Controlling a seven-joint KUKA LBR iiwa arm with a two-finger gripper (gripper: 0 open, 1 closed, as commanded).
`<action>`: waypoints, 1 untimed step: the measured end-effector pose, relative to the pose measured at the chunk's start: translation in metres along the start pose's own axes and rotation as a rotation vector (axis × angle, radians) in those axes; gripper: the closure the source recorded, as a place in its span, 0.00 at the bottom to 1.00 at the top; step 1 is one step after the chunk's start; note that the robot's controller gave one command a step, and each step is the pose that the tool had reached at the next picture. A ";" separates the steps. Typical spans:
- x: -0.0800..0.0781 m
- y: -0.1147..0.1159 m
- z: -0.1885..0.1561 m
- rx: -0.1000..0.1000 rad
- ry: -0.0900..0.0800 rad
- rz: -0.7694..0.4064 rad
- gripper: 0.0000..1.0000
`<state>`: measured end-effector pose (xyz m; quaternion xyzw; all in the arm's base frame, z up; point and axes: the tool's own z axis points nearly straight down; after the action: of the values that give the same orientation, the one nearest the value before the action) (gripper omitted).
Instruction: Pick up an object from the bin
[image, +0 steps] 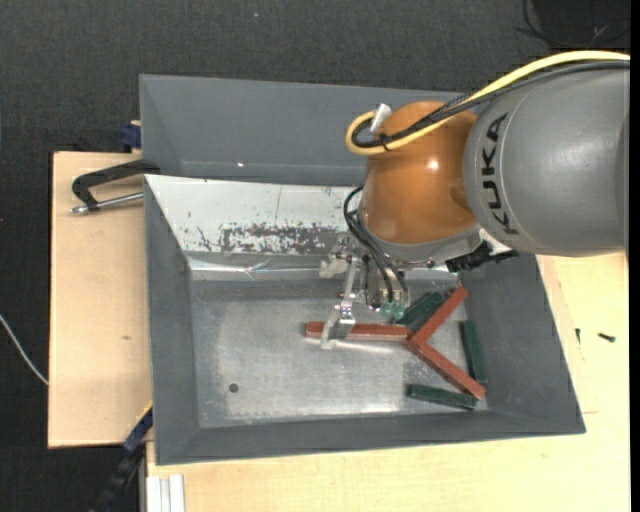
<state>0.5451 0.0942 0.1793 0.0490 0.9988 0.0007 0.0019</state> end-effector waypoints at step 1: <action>-0.034 -0.028 0.064 -0.001 -0.001 0.010 0.00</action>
Offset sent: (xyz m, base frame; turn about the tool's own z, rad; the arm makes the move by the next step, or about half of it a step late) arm -0.0036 -0.0360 -0.1093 0.0100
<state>0.5763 0.0628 0.1158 0.0541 0.9985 0.0012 0.0025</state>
